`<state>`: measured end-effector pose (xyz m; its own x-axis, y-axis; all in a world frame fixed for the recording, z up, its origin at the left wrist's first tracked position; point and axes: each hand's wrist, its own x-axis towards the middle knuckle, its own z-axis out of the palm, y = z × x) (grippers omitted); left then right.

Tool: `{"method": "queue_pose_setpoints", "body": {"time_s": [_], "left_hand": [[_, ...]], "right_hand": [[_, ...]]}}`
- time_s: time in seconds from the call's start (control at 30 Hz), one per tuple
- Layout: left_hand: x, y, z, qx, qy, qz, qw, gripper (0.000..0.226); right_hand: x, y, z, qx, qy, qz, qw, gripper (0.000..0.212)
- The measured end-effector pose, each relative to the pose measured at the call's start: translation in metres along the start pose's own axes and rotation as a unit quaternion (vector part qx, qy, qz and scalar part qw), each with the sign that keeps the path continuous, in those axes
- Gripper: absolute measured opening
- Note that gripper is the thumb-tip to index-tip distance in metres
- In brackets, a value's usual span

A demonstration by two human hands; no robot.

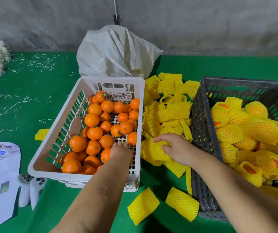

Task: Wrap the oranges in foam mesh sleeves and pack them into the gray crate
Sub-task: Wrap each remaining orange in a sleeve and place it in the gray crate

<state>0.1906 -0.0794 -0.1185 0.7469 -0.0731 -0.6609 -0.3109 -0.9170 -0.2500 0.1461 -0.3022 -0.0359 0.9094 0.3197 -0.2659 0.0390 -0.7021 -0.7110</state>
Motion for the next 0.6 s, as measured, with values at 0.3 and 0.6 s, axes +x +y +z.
{"method": "queue_pose_setpoints", "body": {"time_s": [0.3,0.6], "left_hand": [[-0.022,-0.014,-0.015,-0.224,0.018,-0.036,0.974,0.068],[-0.097,0.002,-0.03,-0.68,0.412,0.138,0.591,0.05]], "right_hand": [[-0.03,0.01,-0.018,0.285,0.132,0.039,0.949,0.014],[-0.021,0.003,-0.019,0.272,0.174,0.061,0.945,0.026]]}}
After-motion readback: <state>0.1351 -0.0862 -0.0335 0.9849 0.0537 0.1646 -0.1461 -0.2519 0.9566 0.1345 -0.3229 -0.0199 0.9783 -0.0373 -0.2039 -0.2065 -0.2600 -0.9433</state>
